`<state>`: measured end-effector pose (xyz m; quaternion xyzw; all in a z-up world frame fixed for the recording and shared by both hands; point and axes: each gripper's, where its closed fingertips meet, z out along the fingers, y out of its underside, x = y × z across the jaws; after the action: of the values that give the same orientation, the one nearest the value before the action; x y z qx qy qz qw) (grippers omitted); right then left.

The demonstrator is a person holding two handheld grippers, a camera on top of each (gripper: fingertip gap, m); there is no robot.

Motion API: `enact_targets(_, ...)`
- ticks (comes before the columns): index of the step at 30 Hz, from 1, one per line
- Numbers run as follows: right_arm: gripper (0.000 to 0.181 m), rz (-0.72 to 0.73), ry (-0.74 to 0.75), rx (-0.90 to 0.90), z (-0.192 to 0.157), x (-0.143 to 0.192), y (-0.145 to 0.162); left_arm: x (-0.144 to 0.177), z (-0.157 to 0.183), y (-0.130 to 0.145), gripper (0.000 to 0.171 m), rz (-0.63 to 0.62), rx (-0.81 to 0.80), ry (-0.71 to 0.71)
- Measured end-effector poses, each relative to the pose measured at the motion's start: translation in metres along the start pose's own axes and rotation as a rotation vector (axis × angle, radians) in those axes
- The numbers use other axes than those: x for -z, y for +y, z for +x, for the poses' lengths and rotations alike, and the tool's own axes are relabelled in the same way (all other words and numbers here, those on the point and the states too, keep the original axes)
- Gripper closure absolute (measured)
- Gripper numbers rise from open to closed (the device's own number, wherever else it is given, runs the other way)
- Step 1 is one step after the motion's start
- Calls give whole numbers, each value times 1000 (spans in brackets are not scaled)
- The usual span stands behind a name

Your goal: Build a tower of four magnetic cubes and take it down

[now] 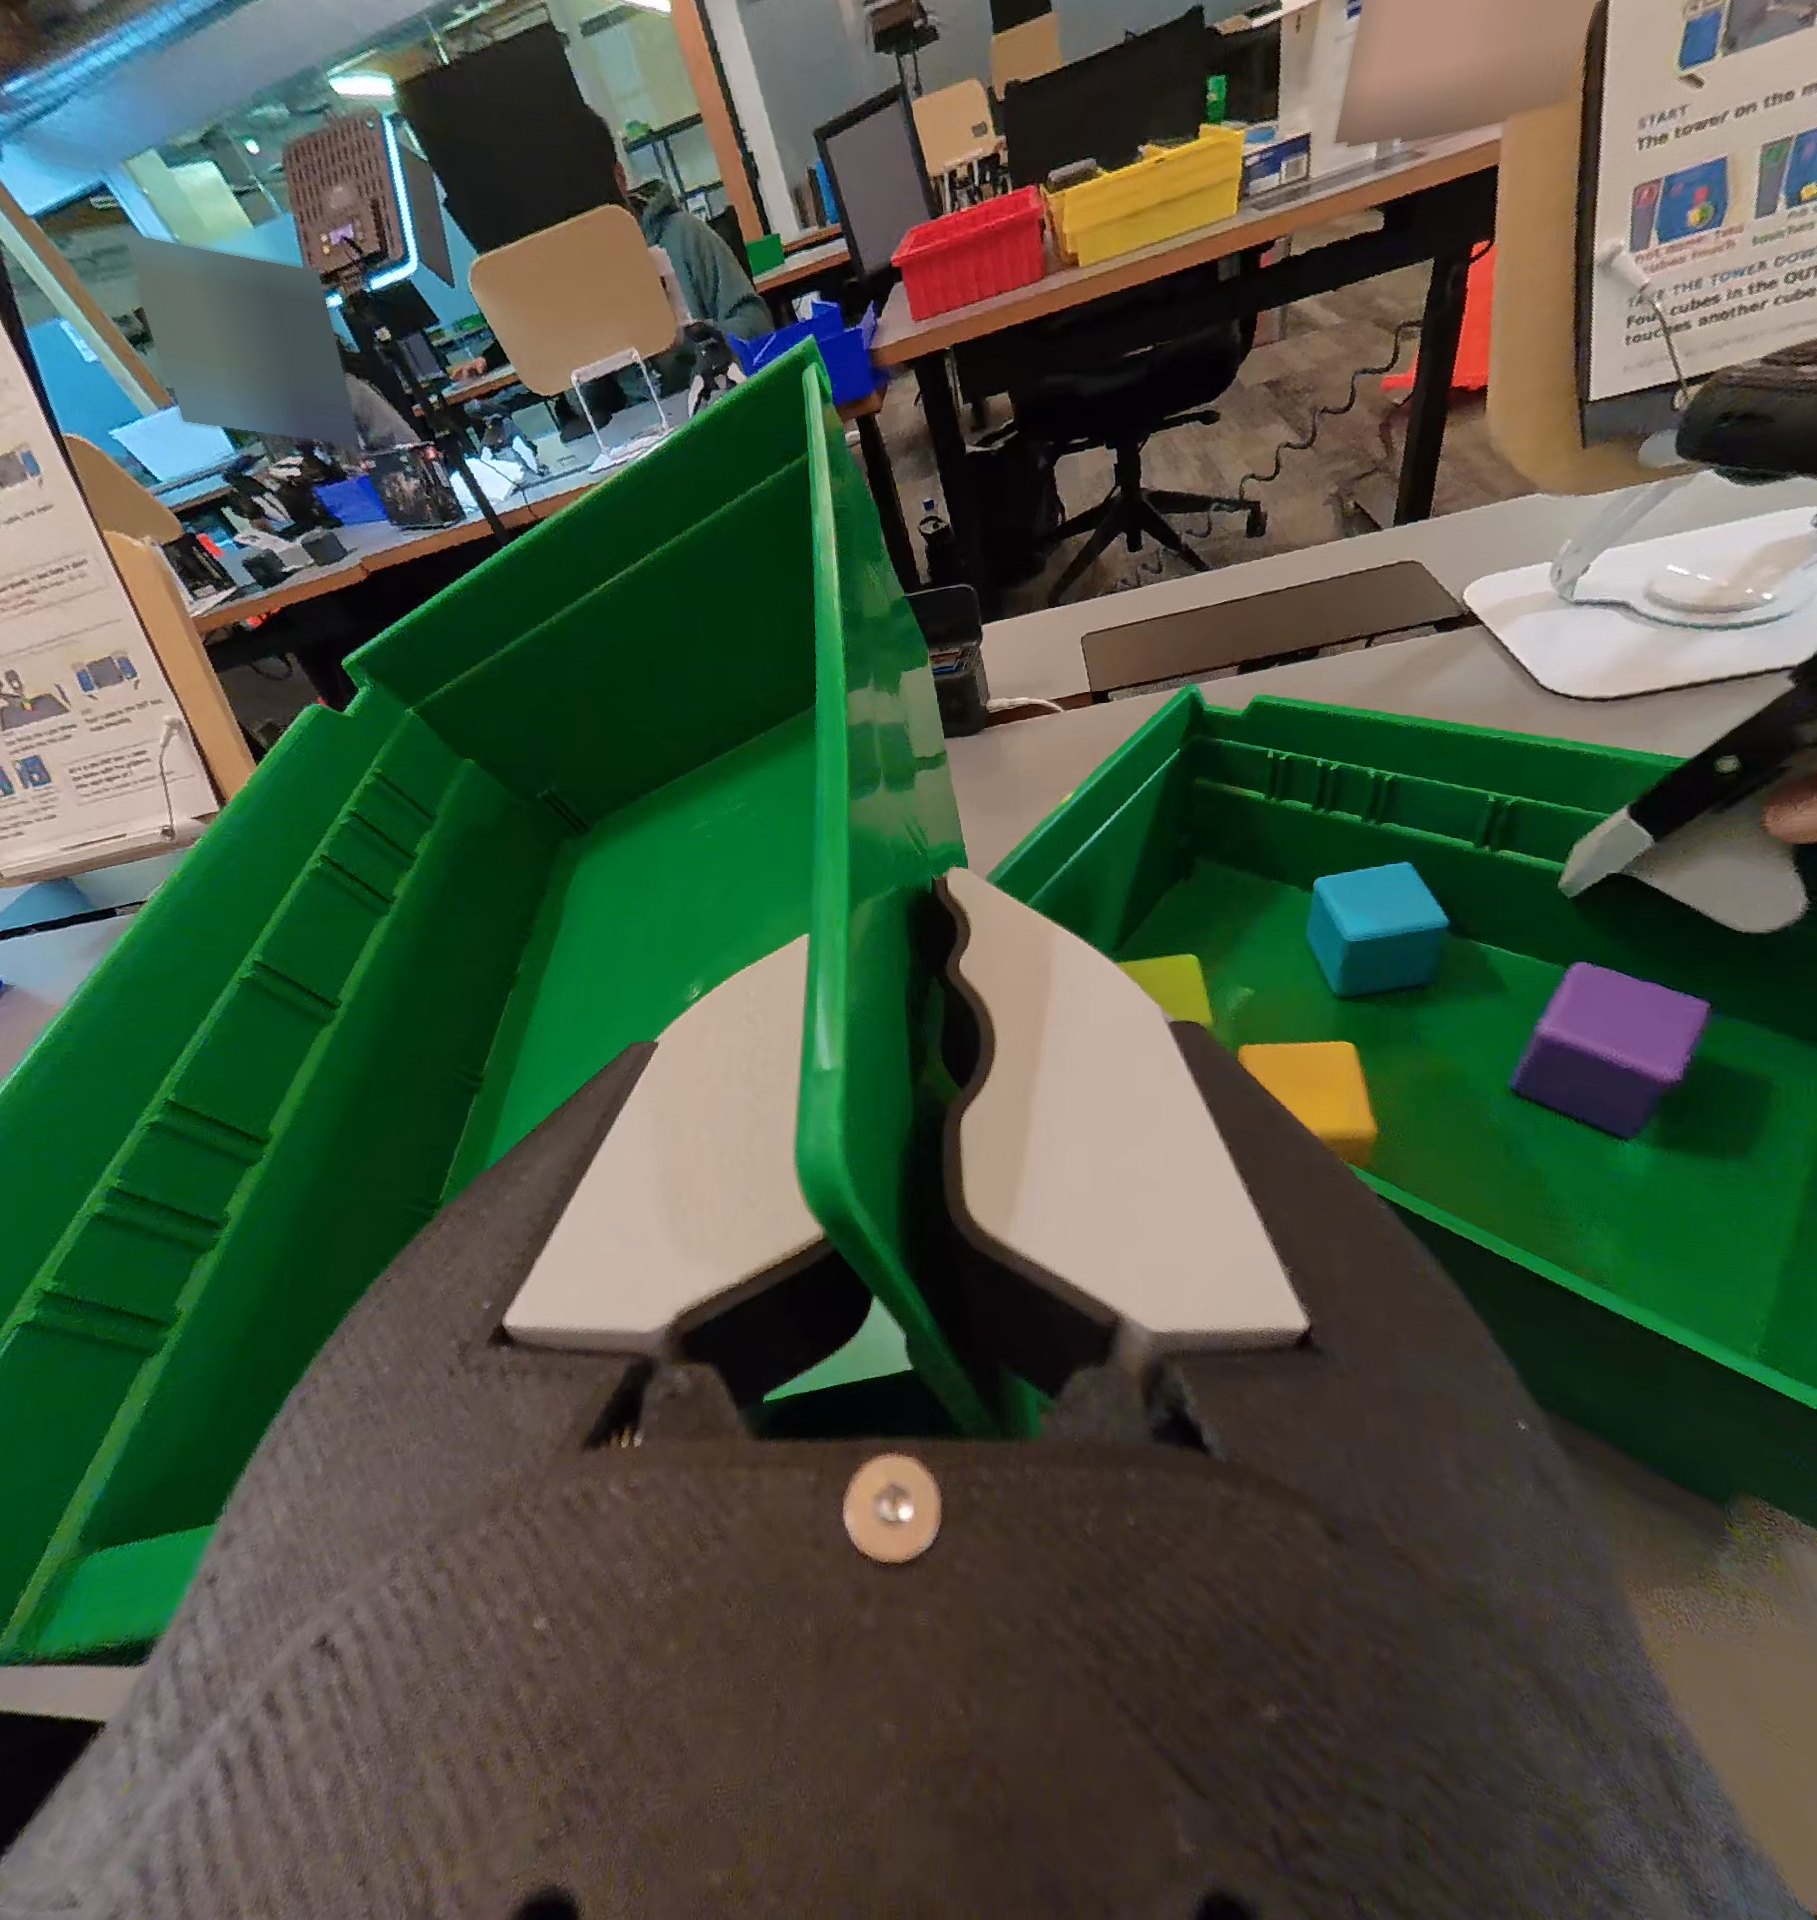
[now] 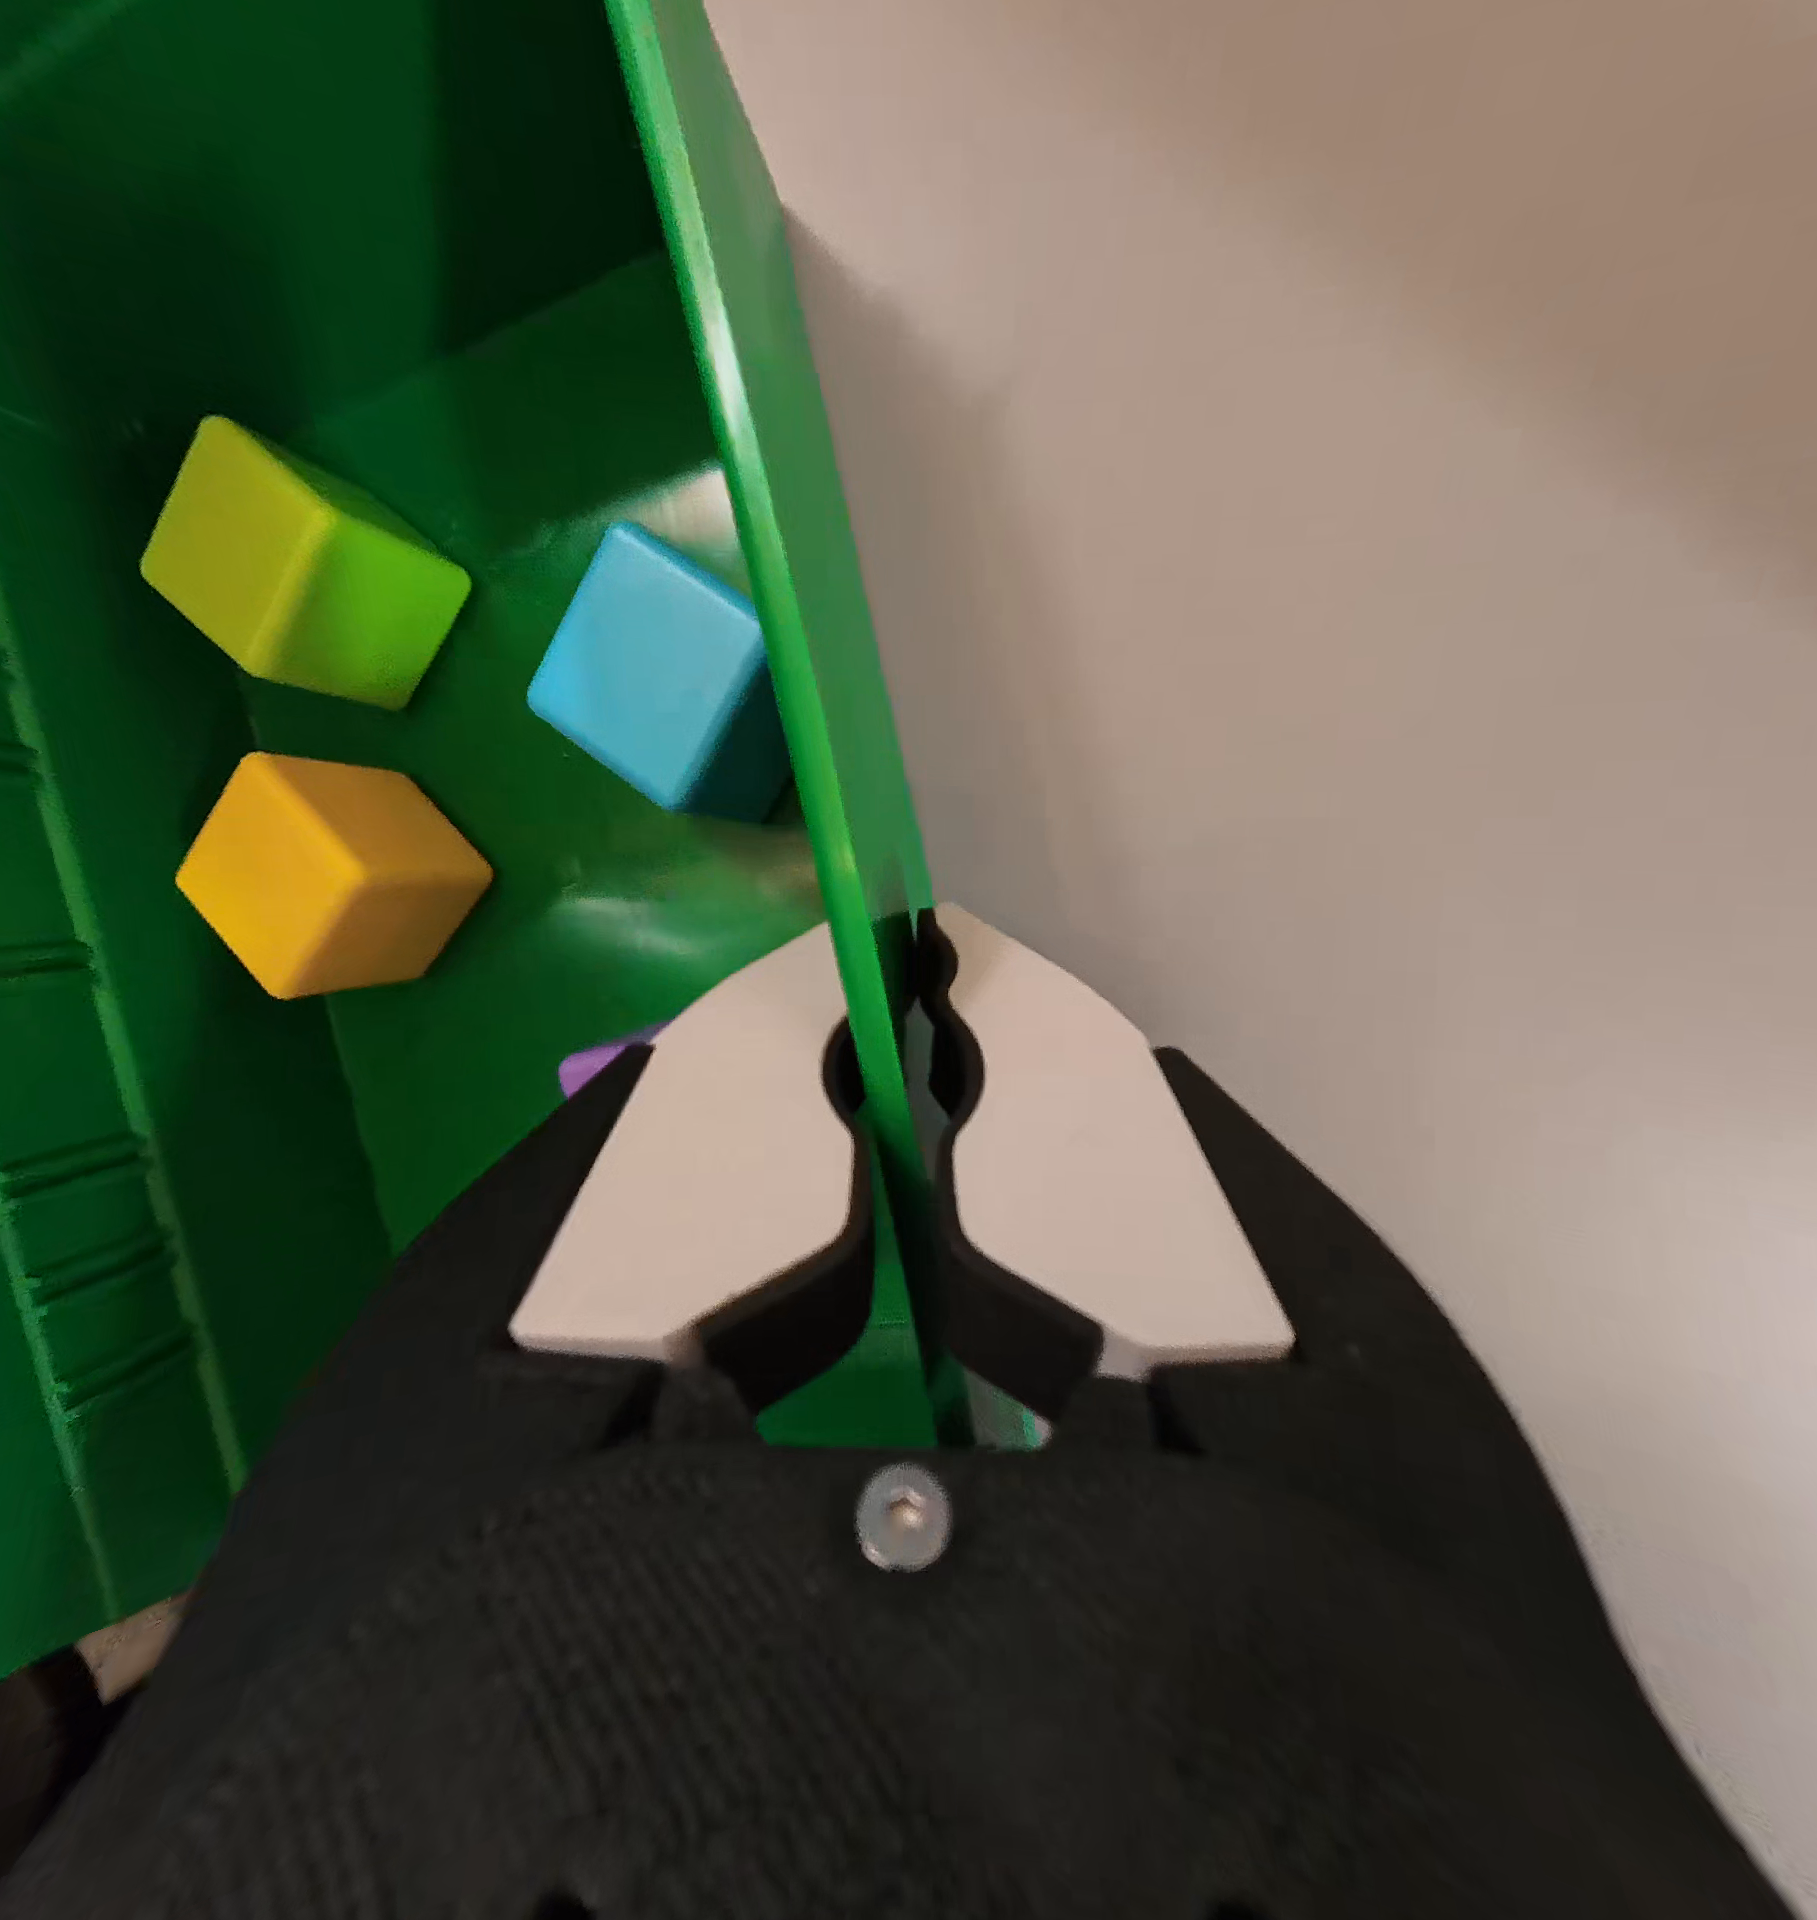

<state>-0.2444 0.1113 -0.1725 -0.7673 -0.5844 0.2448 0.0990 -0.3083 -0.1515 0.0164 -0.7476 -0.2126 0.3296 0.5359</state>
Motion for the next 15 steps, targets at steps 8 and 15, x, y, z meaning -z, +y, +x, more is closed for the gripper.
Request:
enact_targets(8,173,106,11,-169,-19,-16,-25,0,8,-4,163,0,45,54)
enact_targets(15,159,356,-67,-291,-79,-17,-47,14,6,-27,163,77,4,14)
